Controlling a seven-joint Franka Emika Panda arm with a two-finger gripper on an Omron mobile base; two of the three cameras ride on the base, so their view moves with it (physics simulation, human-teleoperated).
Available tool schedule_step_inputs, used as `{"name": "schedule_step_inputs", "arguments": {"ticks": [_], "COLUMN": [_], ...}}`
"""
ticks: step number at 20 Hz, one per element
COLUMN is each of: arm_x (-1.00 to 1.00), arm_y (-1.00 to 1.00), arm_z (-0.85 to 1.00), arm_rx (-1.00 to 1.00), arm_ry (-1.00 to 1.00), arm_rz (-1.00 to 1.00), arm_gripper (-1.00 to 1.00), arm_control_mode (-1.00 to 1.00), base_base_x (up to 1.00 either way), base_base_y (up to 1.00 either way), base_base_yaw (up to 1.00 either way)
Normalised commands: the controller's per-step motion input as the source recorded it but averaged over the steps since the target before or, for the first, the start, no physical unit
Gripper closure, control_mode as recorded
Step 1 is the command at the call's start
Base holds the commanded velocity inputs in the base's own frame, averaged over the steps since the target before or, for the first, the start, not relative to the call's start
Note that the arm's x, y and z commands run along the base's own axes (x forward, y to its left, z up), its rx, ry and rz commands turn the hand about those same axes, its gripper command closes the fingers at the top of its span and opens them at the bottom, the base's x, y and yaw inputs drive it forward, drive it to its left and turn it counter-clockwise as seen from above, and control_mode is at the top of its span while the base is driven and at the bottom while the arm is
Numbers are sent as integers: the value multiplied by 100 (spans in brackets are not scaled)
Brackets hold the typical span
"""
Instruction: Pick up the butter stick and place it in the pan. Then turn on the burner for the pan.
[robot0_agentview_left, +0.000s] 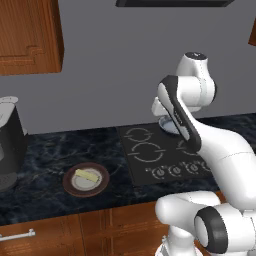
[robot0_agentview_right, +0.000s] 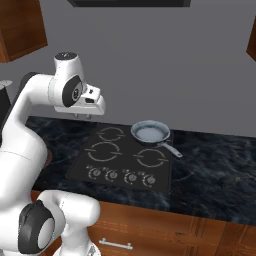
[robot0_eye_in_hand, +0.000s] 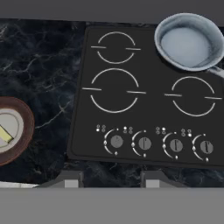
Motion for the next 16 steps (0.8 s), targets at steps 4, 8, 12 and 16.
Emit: {"name": "schedule_step_inputs", "arguments": {"ticks": [4, 8, 12, 16], "arm_x": [0, 0, 0, 0], "arm_y": [13, 36, 32, 20], "arm_z": [-17, -33, -29, -28], "arm_rx": [-1, -3, -1, 0], "arm_ry": [0, 0, 0, 0], "arm_rz": [0, 0, 0, 0], "arm_gripper": [-100, -100, -100, -100], "arm_control_mode": [-100, -100, -100, -100], "base_base_x": [0, 0, 0, 0], "base_base_y": [0, 0, 0, 0], "base_base_yaw": [0, 0, 0, 0]}}
